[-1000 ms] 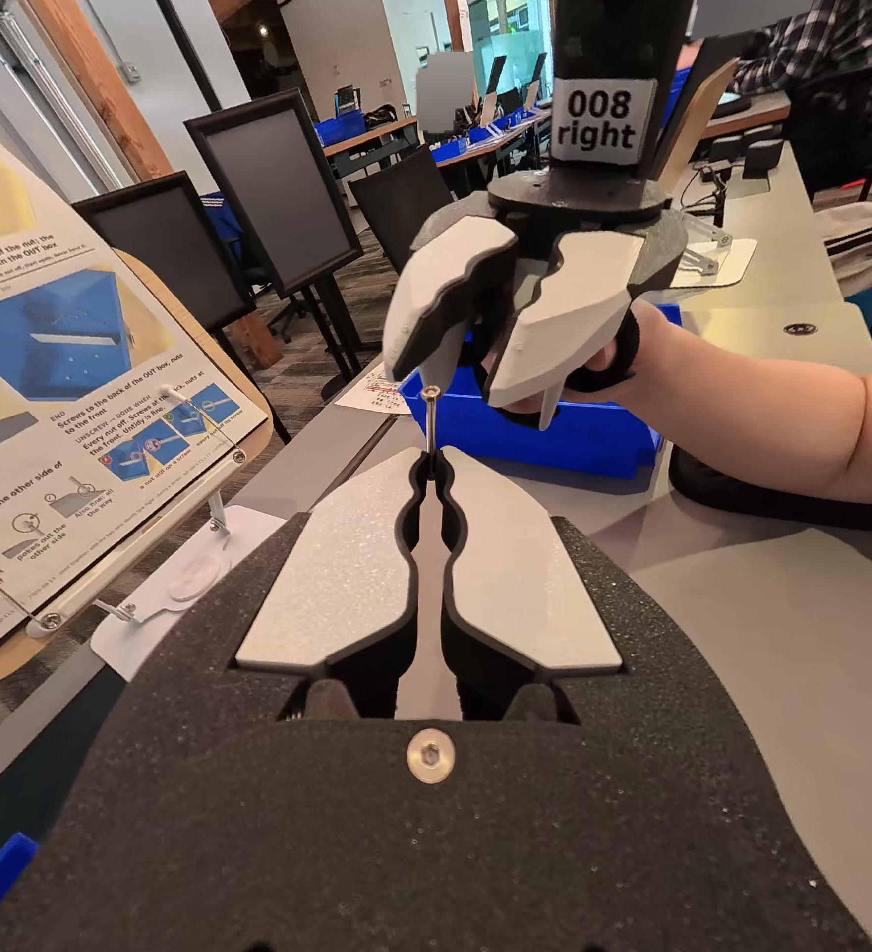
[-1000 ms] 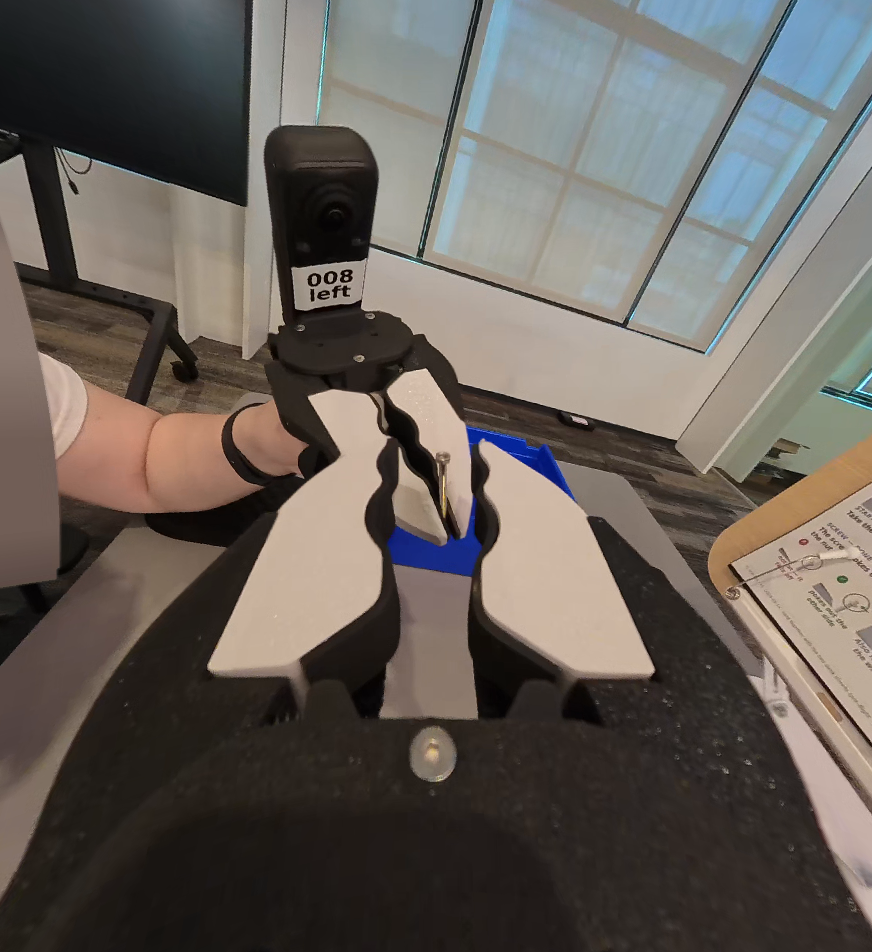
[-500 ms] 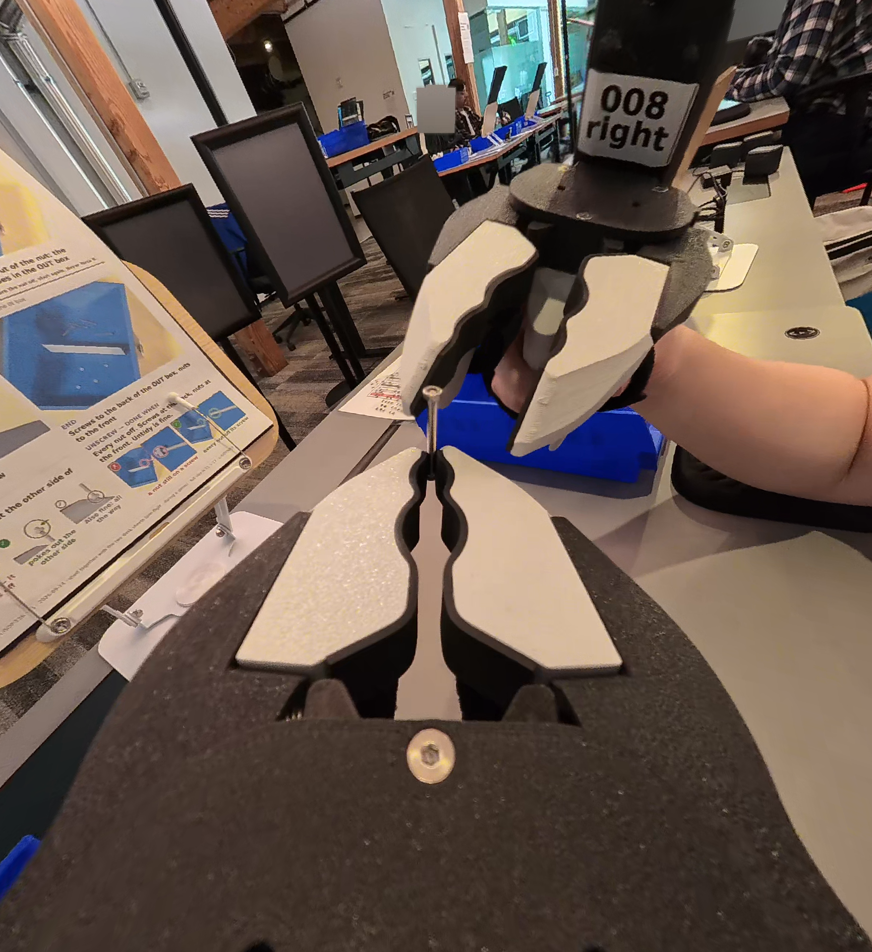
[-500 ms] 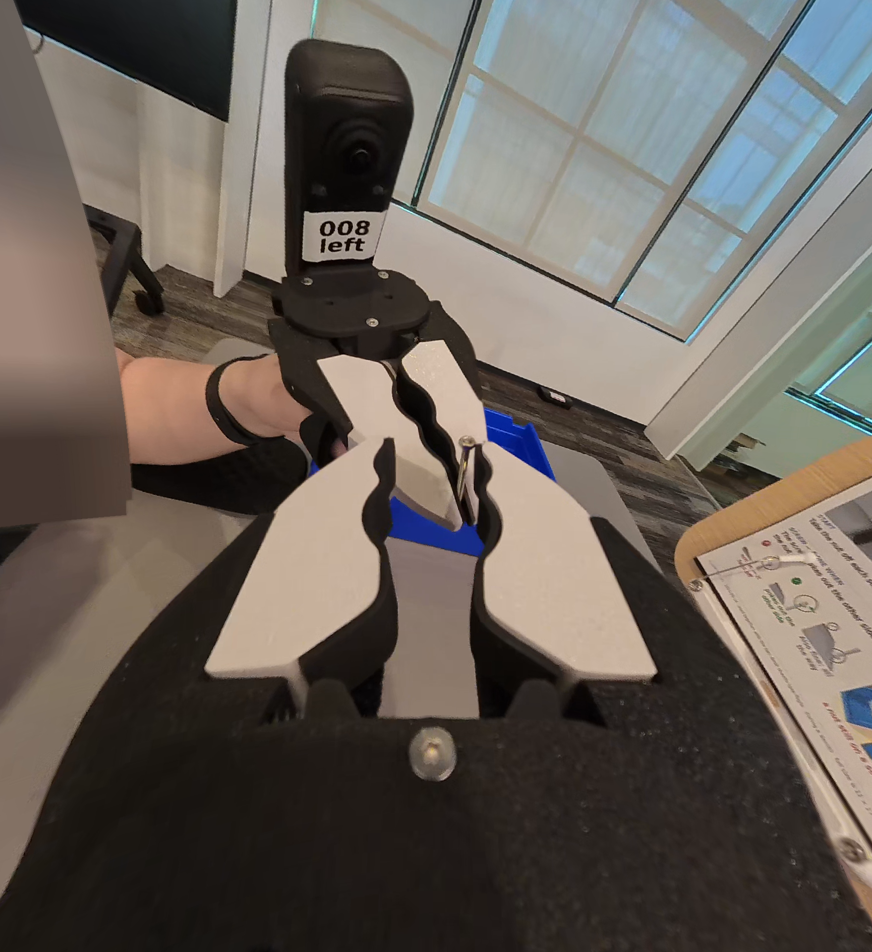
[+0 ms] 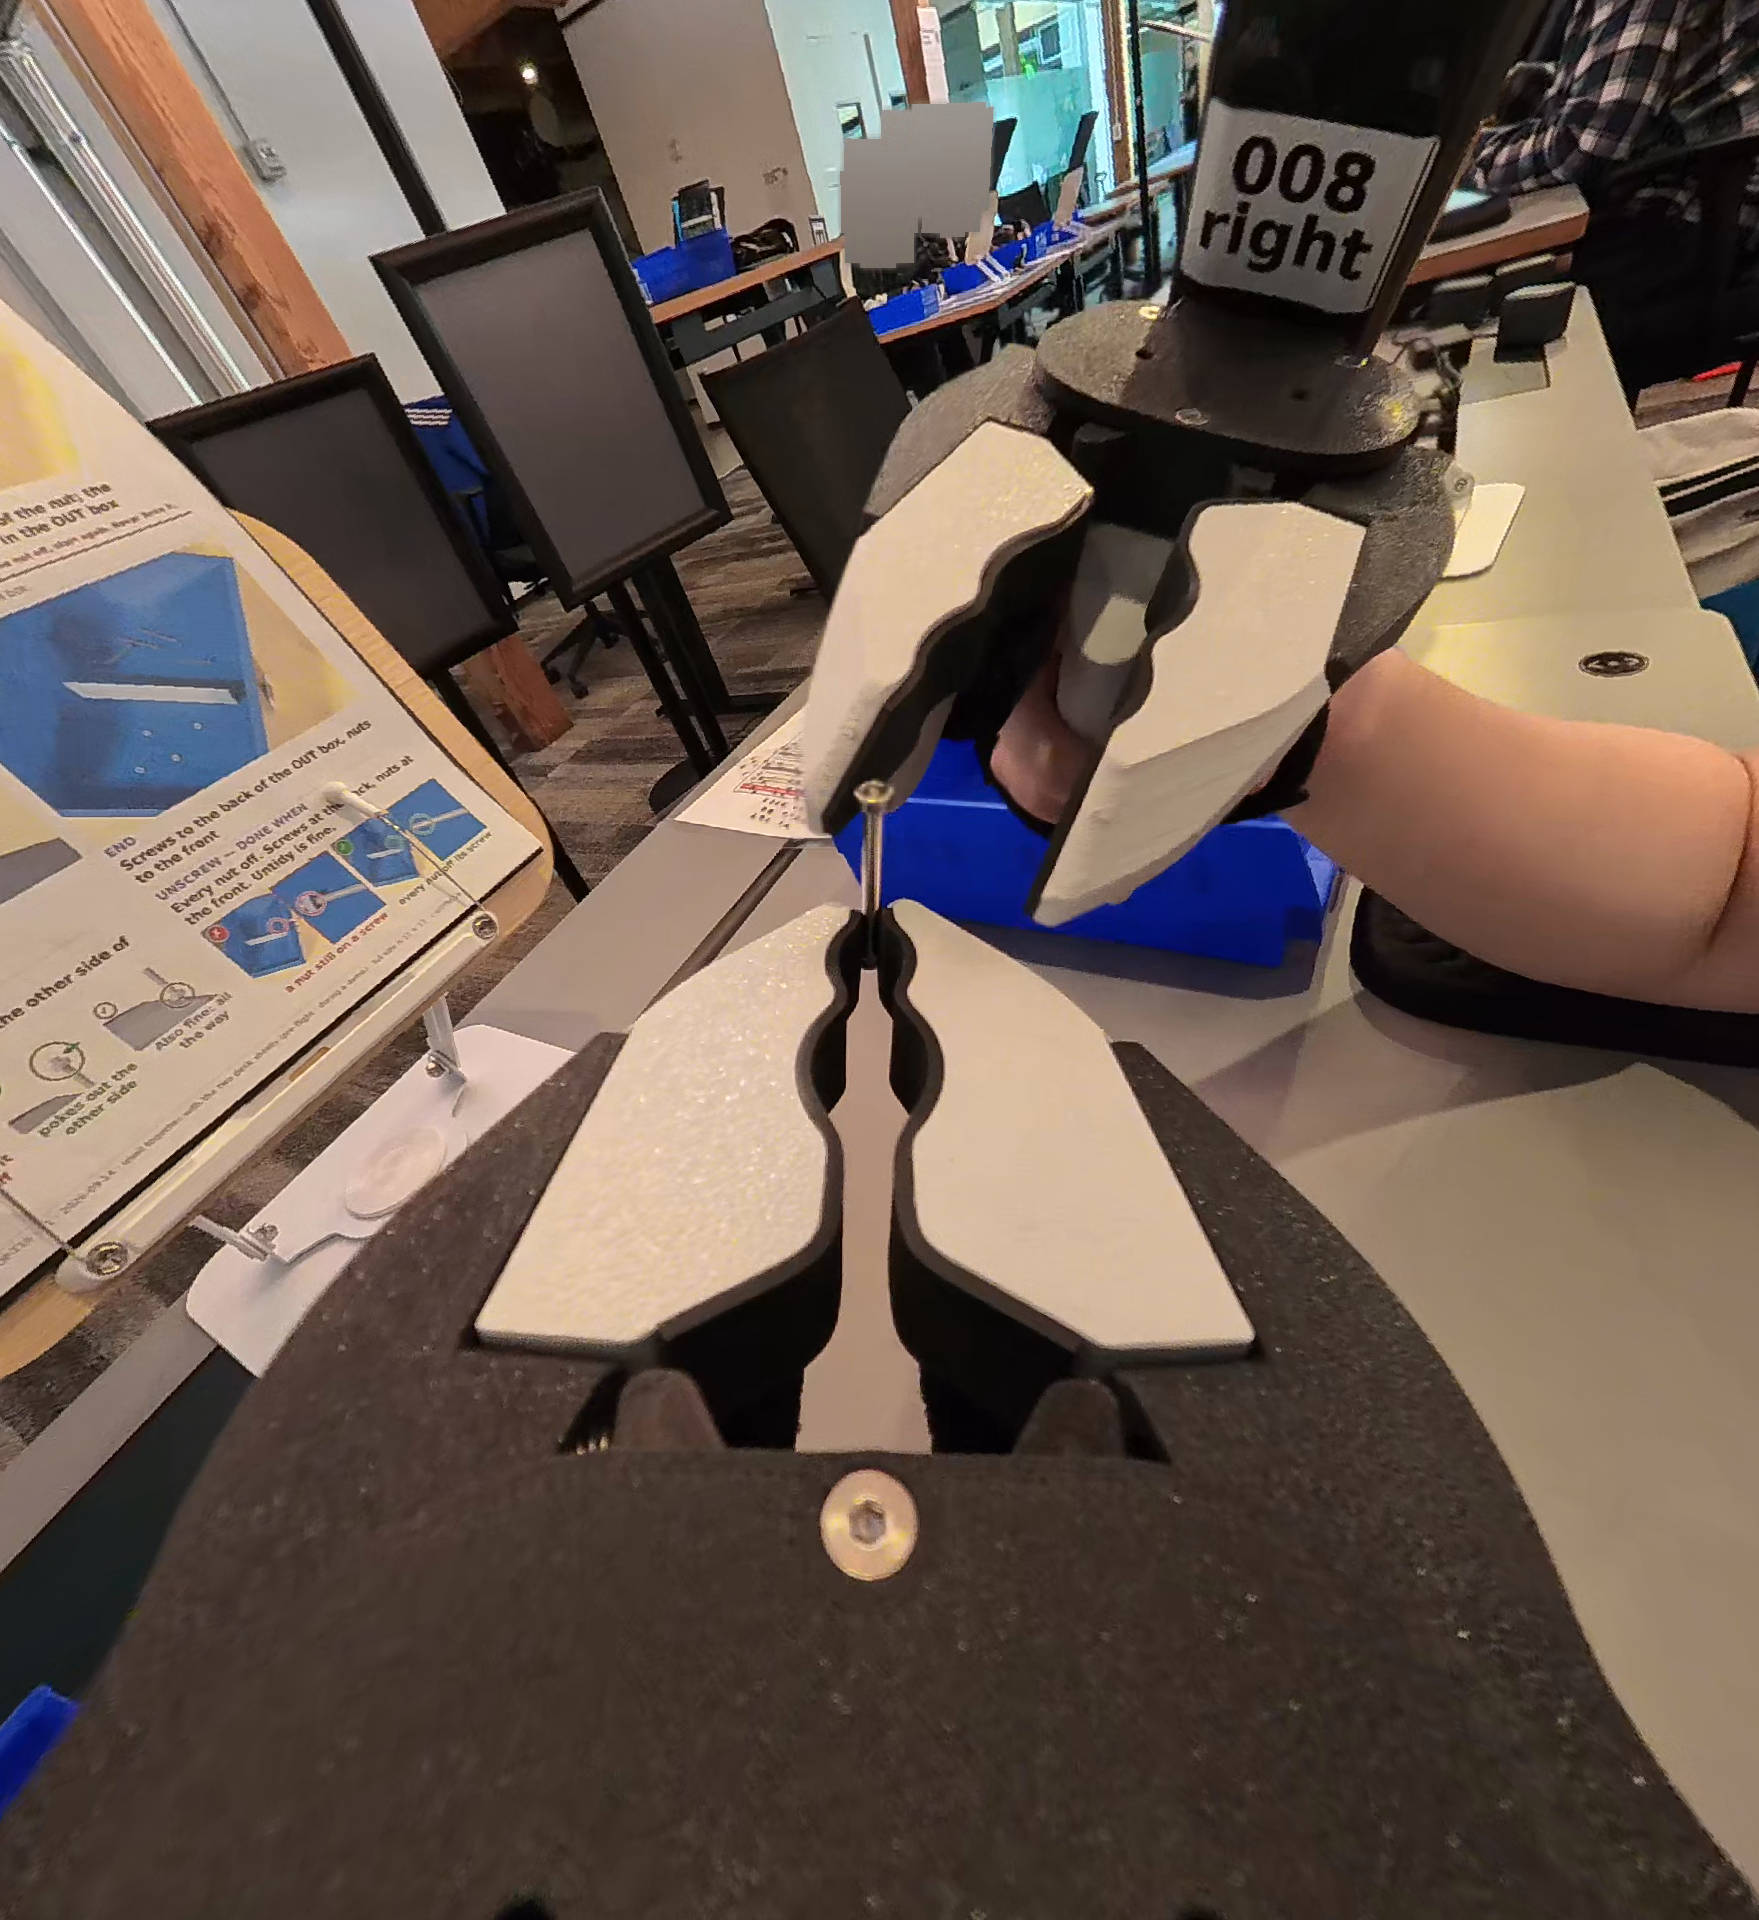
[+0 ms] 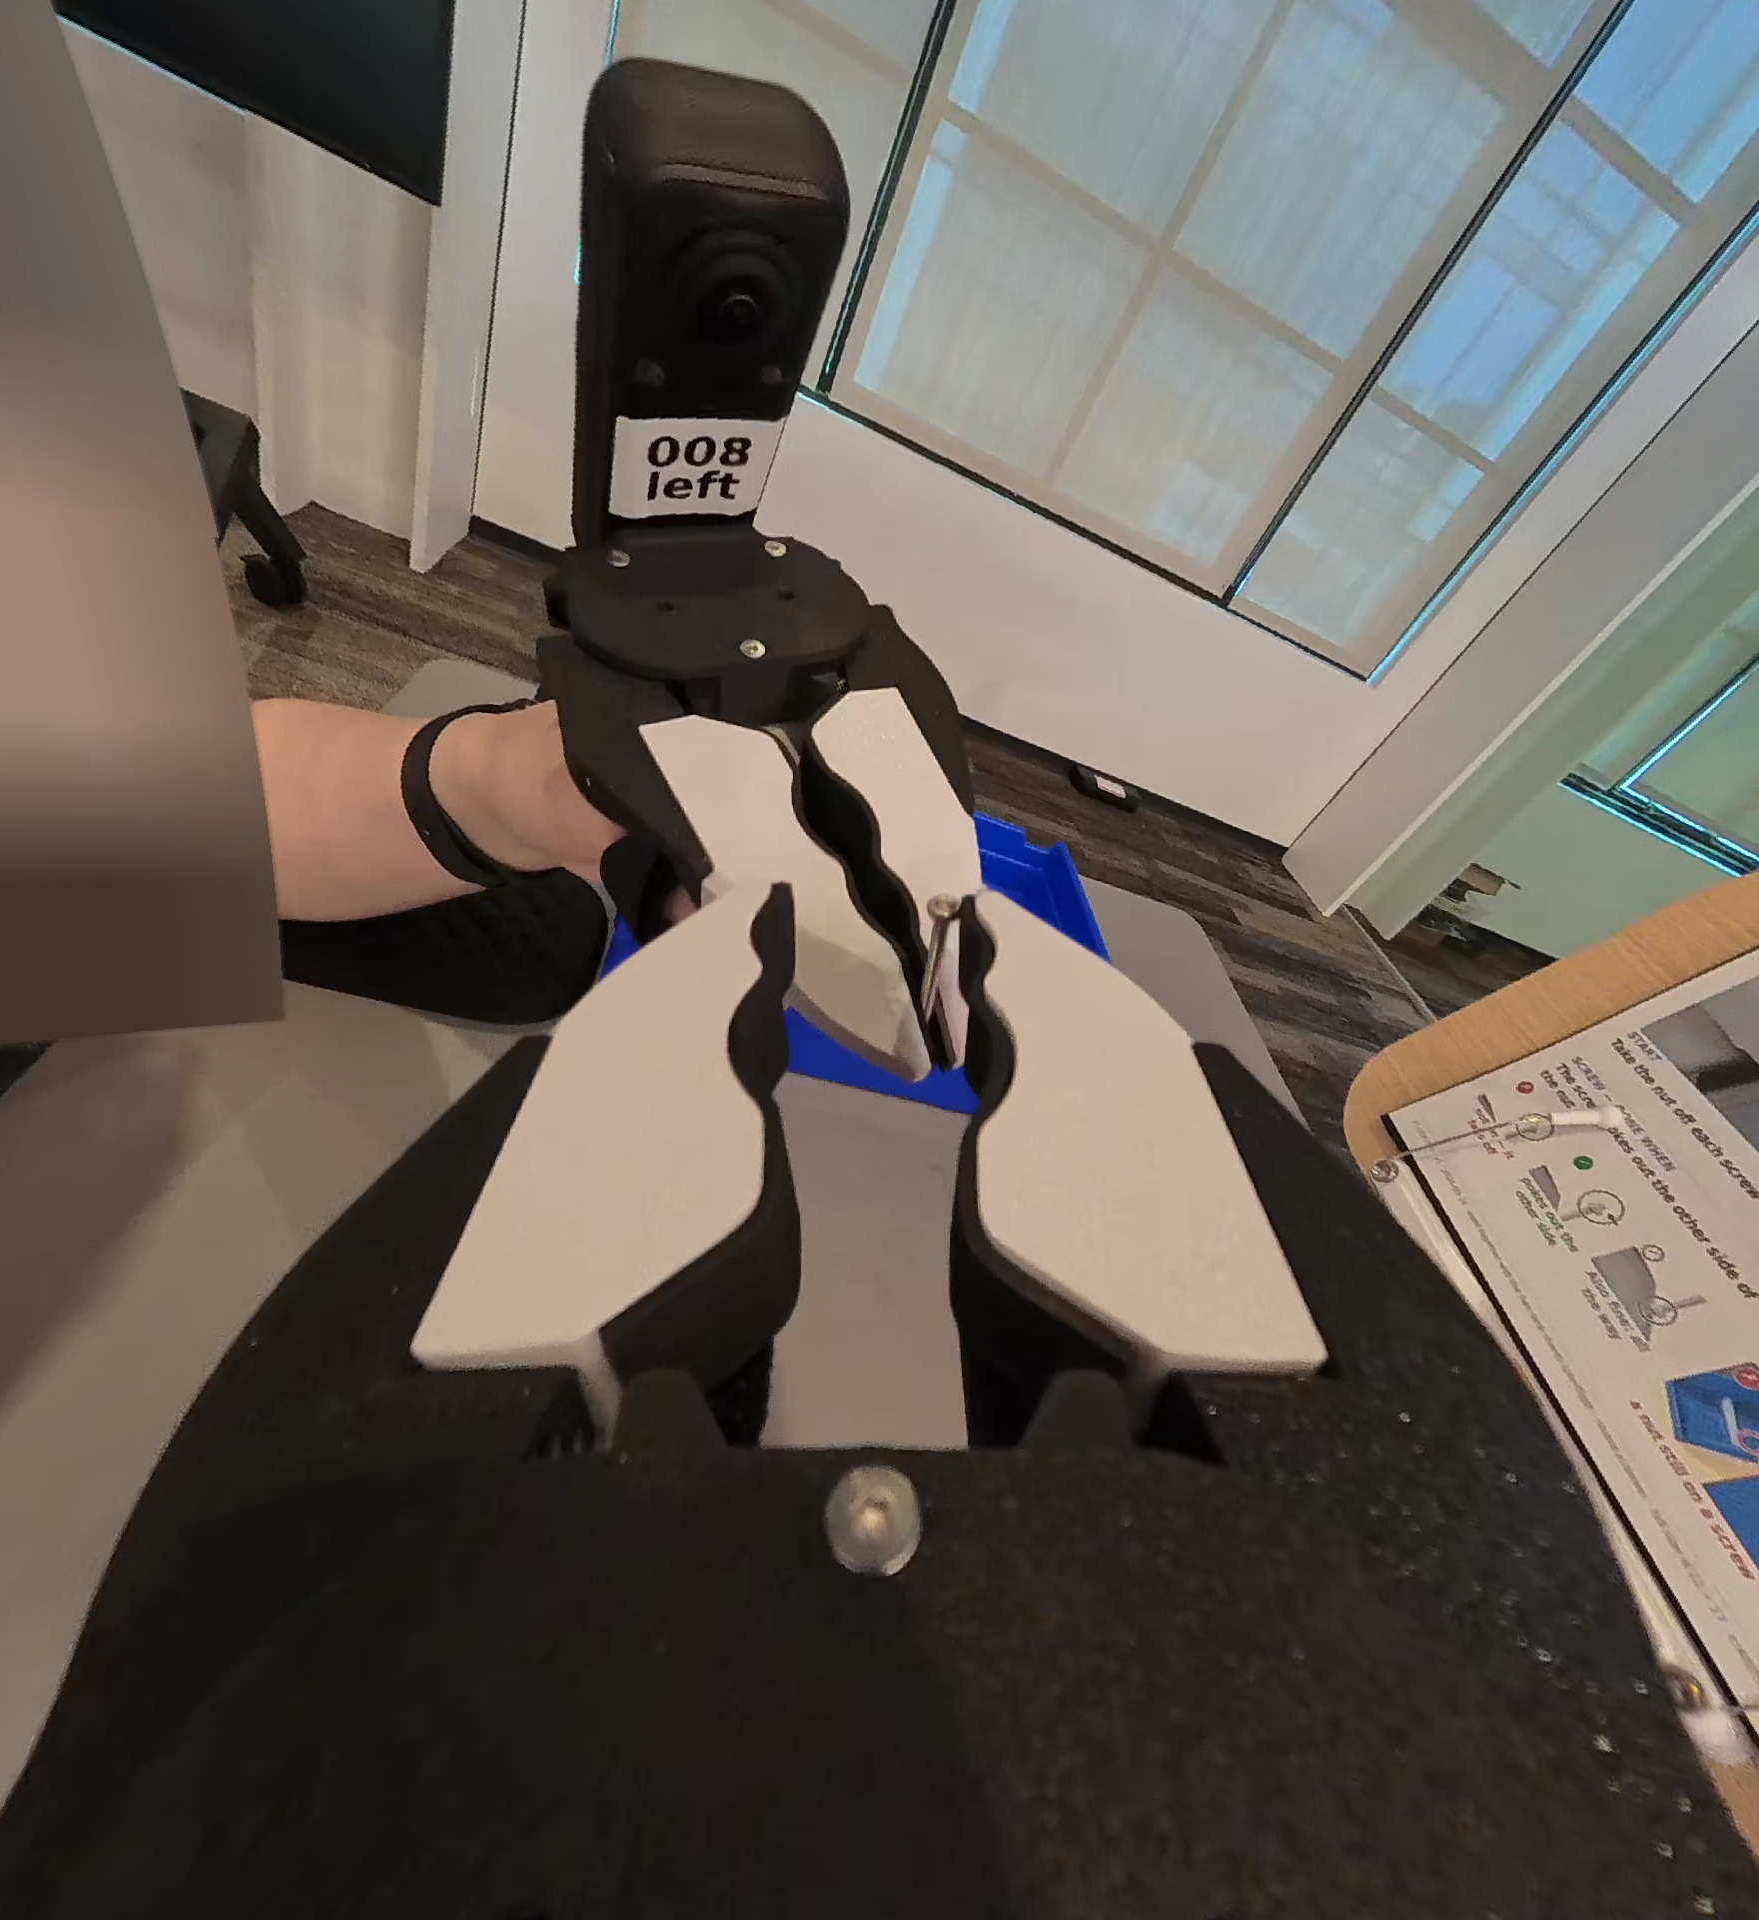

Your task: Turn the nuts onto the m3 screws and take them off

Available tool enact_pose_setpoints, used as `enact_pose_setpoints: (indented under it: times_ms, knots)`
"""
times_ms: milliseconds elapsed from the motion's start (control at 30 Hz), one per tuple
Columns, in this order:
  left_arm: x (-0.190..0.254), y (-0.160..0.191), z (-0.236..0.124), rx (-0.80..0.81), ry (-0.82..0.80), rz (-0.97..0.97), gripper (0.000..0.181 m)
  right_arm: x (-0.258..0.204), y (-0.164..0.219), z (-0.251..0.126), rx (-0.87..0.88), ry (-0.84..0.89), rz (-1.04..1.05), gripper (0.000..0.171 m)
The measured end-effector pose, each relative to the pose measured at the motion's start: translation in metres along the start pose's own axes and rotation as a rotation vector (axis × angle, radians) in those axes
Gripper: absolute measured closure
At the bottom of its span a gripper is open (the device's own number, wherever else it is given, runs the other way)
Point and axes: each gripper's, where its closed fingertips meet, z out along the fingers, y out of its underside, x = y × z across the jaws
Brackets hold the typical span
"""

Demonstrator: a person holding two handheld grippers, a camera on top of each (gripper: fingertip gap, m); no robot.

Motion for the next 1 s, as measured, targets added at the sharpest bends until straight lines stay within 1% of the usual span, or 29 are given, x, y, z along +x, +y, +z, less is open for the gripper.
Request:
enact_pose_setpoints:
  times_ms: [100,233,333,433,533,567,700,800,900,933,1000]
  knots:
    - [-0.003,-0.001,-0.002,0.006,-0.008,-0.007,0.180,0.004,-0.001,-0.005,-0.002,0.009,0.002,0.146]
    - [0.003,-0.001,0.000,-0.001,0.010,0.011,0.179,0.004,-0.007,-0.004,0.050,0.014,0.018,0.143]
    - [0.005,0.000,0.002,-0.008,0.006,0.029,0.179,-0.003,-0.001,0.002,0.011,-0.020,0.007,0.141]
    - [0.000,0.000,0.000,-0.012,-0.010,0.020,0.179,-0.002,0.002,0.000,-0.033,-0.005,-0.023,0.139]
    - [-0.004,-0.002,-0.003,0.003,-0.016,-0.001,0.180,0.000,-0.001,-0.006,-0.020,-0.004,-0.008,0.147]
    - [-0.003,-0.002,-0.003,0.004,-0.007,-0.004,0.180,0.001,-0.003,-0.006,-0.003,0.002,0.003,0.147]
    - [0.006,0.001,0.003,-0.012,0.028,0.011,0.179,-0.001,-0.002,0.003,0.017,-0.001,0.007,0.138]
    - [0.003,0.003,0.003,-0.022,0.008,0.011,0.179,-0.004,0.003,0.006,-0.024,-0.002,-0.031,0.134]
    - [-0.003,0.000,-0.001,0.002,-0.001,-0.028,0.179,0.000,0.003,-0.001,-0.044,0.015,-0.036,0.139]
    - [-0.003,-0.002,-0.003,0.012,0.007,-0.043,0.179,0.000,0.002,-0.003,-0.040,0.004,-0.022,0.142]
    - [-0.002,-0.004,-0.004,0.028,0.022,-0.058,0.179,0.003,0.000,-0.005,-0.017,0.012,-0.010,0.143]
